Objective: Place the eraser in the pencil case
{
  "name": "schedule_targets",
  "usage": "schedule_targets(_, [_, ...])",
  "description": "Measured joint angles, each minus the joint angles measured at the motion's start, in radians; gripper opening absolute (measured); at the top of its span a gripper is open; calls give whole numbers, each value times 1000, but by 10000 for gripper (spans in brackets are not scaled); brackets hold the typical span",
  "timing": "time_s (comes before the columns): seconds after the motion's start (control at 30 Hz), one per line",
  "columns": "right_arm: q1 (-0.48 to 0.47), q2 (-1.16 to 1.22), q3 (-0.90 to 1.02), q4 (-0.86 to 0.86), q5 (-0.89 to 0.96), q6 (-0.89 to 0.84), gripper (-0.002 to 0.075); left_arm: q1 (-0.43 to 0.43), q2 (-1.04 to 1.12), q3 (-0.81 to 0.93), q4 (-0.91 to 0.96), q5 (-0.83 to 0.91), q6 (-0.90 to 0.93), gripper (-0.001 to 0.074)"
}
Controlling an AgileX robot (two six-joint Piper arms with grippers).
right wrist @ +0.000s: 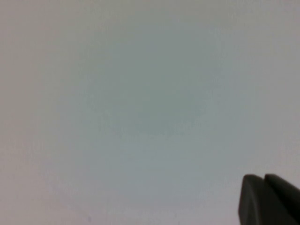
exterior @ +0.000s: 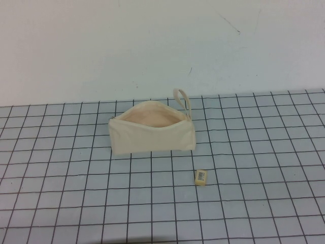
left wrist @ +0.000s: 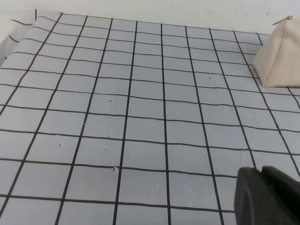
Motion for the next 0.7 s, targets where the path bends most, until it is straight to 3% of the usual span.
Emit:
schedule_targets(0.1, [0, 148, -176, -7, 291, -77, -1, 0, 0, 0, 0, 0, 0, -1])
schedule_targets(0.27, [0, 345, -246, -7, 527, -199, -1, 0, 0, 0, 0, 0, 0, -1])
schedule_targets(0.53, [0, 607, -198, 48, 574, -219, -1, 0, 0, 0, 0, 0, 0, -1])
schedule_targets(0.7, [0, 834, -292, 108, 620, -265, -1, 0, 0, 0, 0, 0, 0, -1])
